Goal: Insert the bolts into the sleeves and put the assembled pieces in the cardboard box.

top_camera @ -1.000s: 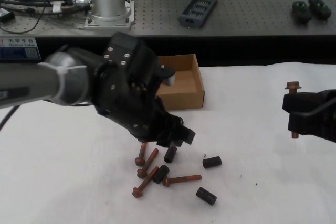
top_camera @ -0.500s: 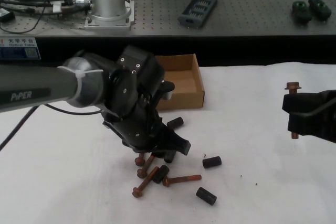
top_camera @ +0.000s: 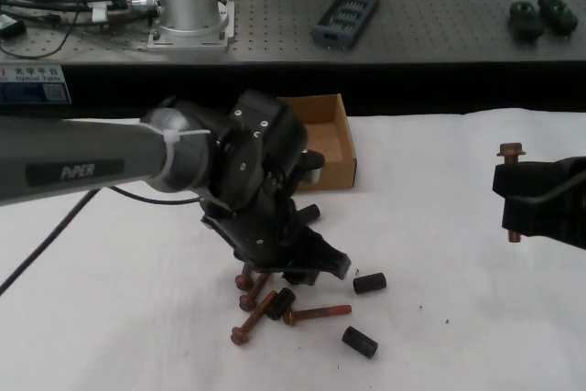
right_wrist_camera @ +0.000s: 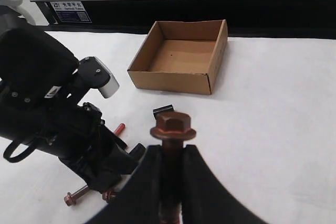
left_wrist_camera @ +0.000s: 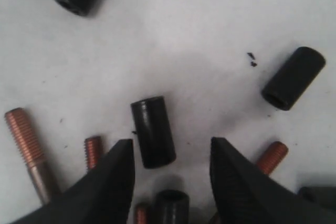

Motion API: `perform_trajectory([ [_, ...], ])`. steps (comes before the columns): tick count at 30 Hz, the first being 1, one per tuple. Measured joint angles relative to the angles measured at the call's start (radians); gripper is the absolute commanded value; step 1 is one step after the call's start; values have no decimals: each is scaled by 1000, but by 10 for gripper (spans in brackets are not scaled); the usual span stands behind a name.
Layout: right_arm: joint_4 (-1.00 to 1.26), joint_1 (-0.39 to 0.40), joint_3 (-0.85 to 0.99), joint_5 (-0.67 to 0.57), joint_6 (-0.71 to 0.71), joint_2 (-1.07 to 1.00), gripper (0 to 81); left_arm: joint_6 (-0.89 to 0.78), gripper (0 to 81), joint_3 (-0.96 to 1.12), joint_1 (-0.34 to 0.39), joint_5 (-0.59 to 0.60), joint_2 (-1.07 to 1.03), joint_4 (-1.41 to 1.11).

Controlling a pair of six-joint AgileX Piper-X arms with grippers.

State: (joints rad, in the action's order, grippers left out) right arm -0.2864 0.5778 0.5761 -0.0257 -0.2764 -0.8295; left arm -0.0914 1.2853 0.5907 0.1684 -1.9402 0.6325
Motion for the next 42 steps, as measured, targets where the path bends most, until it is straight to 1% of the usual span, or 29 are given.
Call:
perform_trajectory([
  [5, 0, 0, 0, 0, 0, 0, 21, 5, 345, 8, 32, -16, -4, -24],
  [15, 0, 0, 0, 0, 0, 0, 21, 11, 344, 20, 32, -77, -53, -7],
  [21, 0, 0, 0, 0, 0, 0, 21, 12, 273, 20, 32, -96, -52, -7],
  [32, 0, 0, 0, 0, 0, 0, 21, -1, 273, 24, 32, -120, -52, 18],
  [42, 0, 0, 0, 0, 0, 0, 21, -49, 273, 28, 32, -127, -52, 44],
])
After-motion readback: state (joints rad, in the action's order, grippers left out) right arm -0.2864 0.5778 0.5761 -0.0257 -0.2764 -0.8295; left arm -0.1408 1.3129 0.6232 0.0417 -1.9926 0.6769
